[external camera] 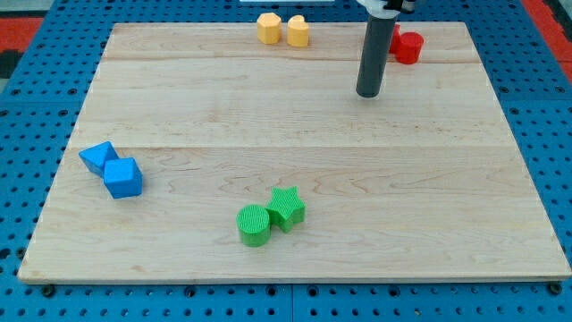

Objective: Push the red star into the yellow heart

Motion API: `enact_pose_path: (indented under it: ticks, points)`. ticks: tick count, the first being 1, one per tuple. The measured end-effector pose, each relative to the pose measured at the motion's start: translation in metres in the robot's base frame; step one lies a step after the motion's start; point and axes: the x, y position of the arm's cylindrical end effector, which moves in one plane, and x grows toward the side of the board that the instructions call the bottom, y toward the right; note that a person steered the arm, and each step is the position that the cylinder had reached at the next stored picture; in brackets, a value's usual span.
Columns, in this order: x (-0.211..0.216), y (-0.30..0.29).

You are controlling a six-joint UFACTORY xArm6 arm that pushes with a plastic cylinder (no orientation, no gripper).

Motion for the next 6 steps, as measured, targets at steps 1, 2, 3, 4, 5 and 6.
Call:
enact_pose_path:
  ticks: [1,2,3,4,5,6]
  points:
    - [0.0,0.0]
    - [0.0,0.005]
    - [0.002,0.067]
    - [0.002,0.091]
    - [0.002,0.091]
    - [0.002,0.089]
